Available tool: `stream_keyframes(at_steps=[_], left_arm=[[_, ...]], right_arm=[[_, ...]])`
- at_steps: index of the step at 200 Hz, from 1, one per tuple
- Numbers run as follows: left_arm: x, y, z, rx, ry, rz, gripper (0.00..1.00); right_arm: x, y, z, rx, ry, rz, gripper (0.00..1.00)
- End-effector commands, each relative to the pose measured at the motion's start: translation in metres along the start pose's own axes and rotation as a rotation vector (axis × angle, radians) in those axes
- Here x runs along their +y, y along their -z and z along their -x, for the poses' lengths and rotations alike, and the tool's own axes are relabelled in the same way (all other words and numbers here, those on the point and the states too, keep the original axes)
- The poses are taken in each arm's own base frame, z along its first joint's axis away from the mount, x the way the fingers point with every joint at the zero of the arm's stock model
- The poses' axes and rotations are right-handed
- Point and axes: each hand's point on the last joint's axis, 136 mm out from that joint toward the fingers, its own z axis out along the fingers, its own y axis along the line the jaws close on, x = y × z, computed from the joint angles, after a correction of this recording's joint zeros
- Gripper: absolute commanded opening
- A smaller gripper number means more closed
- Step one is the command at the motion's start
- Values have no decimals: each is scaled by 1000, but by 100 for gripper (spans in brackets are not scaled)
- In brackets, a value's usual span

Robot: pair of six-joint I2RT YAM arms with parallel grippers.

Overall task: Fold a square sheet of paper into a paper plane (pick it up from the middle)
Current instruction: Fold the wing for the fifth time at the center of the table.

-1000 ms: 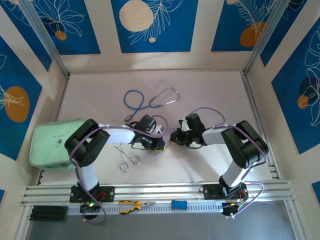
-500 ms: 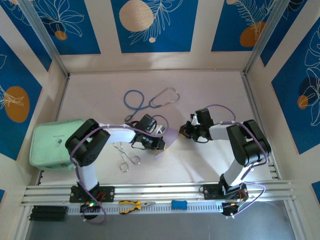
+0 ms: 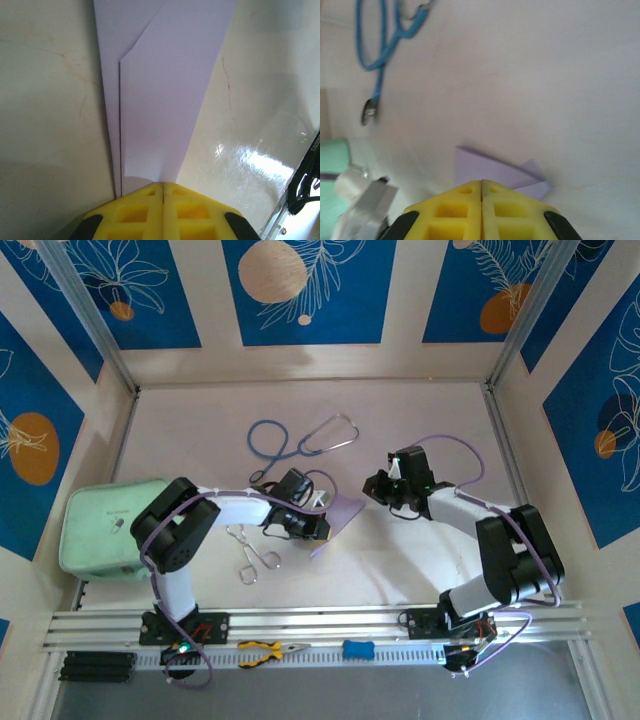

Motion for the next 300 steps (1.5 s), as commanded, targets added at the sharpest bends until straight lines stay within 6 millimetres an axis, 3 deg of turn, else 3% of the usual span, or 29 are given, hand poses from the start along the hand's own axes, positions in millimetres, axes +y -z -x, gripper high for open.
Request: stream_keyframes(at_steps=[1, 26, 71, 125, 167, 190, 221, 252, 300], left_arm=[[37, -5, -32, 92, 65, 131, 0], [33, -5, -28, 82, 64, 120, 0], [5, 5, -11, 41, 26, 39, 0], [-46, 25, 31, -63, -47, -76, 5], [-47, 7, 44, -27, -43, -80, 5], [-42, -8, 37, 23, -42, -69, 6], [-16, -16, 14, 79, -28, 18, 7], [6, -15, -15, 121, -11, 75, 7], [20, -11, -48, 179, 15, 115, 7]], right_arm=[[2, -12, -37, 123, 23, 48, 8], [-7, -27, -54, 172, 10, 8, 7], [-45, -39, -58, 201, -66, -80, 2], [-53, -41, -66, 238, -59, -106, 1], [-54, -41, -66, 242, -64, -116, 1], [-56, -41, -69, 249, -68, -117, 1], [-61, -41, -71, 255, -77, -135, 1], [-68, -41, -73, 258, -88, -155, 1], [-70, -41, -73, 262, -94, -165, 1]])
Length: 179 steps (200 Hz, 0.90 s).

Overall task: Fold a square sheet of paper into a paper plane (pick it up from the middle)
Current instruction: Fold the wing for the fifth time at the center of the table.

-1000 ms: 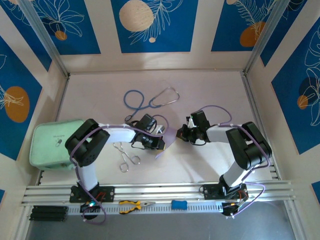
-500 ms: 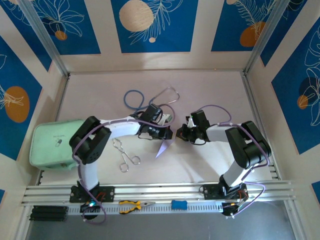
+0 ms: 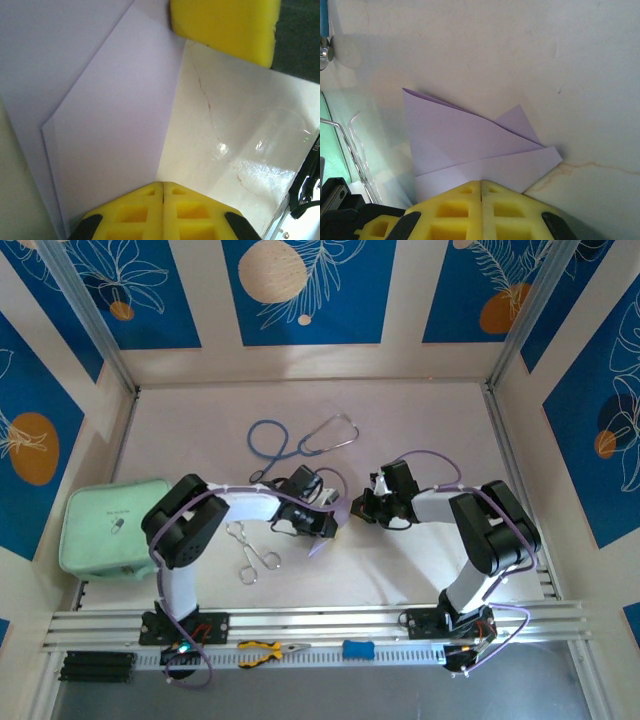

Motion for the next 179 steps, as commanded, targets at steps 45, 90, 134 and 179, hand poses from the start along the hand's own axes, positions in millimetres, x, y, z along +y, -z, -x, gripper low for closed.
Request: stream_keyframes(at_steps=[45, 90, 134, 179], left_arm=[[29, 8, -69, 163, 66, 120, 9], [31, 16, -78, 170, 78, 136, 7], [-3, 41, -45, 17, -4, 75, 9], [2, 76, -8, -170, 23, 111, 19]], right_arm=[[-43, -5, -15, 38, -61, -158, 1], [-43, -4, -15, 39, -60, -157, 1], [-21, -5, -13, 52, 2, -63, 1], [13, 3, -5, 34, 105, 57, 3]])
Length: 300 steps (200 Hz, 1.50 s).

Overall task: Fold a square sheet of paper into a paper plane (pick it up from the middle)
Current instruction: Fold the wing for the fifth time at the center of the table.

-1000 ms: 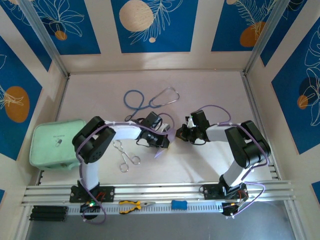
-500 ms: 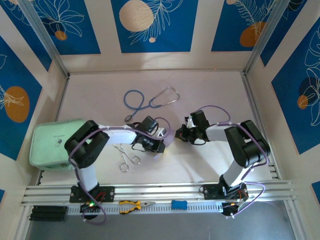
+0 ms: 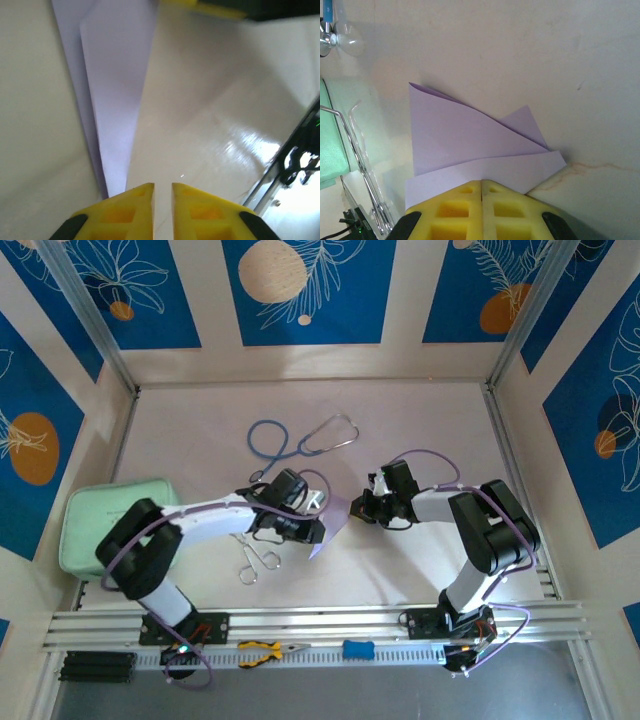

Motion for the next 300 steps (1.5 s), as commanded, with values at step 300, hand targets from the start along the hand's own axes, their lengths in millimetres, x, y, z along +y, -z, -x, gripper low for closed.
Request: stream_keyframes(at_steps=[300], left_arm=[[37, -28, 9, 21, 198, -104, 30]], right_arm=[[25, 25, -38, 20, 45, 24, 16]])
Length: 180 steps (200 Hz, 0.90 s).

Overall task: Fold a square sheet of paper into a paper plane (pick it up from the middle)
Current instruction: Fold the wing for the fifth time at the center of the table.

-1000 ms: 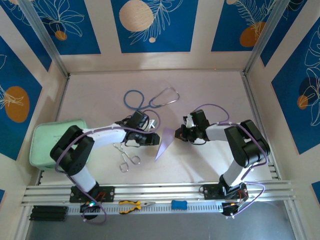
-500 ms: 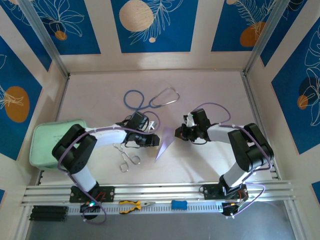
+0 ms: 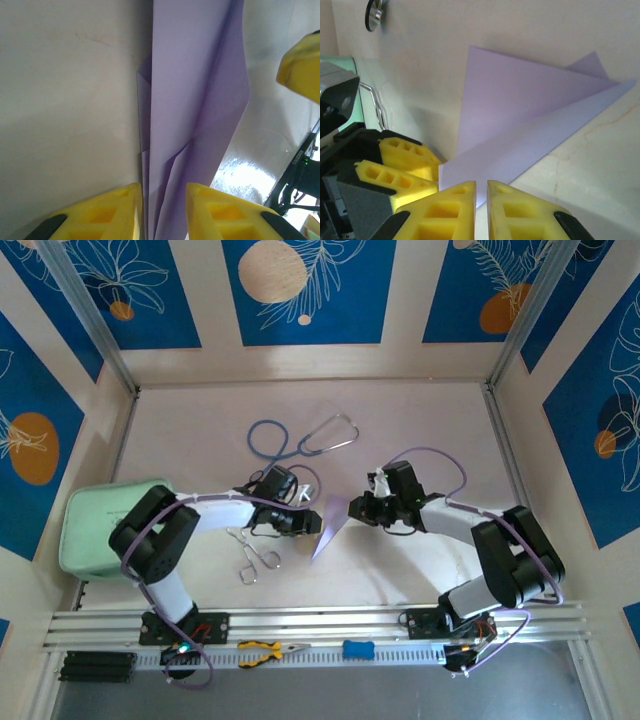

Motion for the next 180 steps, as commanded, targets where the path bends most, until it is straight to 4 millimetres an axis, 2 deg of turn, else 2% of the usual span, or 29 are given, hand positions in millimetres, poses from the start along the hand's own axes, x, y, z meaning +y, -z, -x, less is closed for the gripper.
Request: stream_keyframes(at_steps=[1, 103, 180], left_arm=[[0, -4, -3, 29, 18, -40, 30], [-4, -20, -18, 125, 23, -70, 34], [-18, -22, -20, 135, 3, -132, 29]], right_arm=[[-7, -2, -15, 33, -40, -22, 16], [-10, -25, -53, 140, -76, -9, 19], [-9, -33, -61, 168, -89, 12, 18]])
